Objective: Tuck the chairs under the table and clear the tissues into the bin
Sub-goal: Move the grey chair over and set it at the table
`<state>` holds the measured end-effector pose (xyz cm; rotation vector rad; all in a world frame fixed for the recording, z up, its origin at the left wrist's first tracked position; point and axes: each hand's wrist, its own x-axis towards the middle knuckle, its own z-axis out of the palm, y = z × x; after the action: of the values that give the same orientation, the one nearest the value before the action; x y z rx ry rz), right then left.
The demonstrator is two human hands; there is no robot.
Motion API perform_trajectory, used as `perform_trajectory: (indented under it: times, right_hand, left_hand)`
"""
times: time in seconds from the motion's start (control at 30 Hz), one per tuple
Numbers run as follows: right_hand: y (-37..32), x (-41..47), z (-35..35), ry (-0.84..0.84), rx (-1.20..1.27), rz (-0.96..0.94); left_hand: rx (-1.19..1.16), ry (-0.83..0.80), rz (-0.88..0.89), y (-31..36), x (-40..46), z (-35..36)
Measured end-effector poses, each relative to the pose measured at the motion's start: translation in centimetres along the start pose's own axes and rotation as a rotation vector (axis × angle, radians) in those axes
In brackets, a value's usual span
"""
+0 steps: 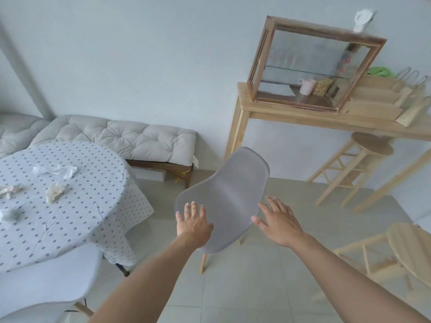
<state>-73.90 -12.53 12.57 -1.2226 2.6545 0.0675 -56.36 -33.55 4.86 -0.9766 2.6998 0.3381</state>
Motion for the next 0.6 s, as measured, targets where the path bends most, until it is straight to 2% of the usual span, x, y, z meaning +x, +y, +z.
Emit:
perform_trajectory:
  times: [0.33,0.6]
  right_hand:
    - [3.5,17.9,-0.3,-0.073,-0.086,-0.288]
    - [8.5,31.2,-0.2,-0.186,-0.223,-0.476]
  left_hand:
    - [-0.143,-0.003,-0.325,-1.6,4.9,1.0]
    - [-0.290,0.042,-0.594,1.9,9.3,2.7]
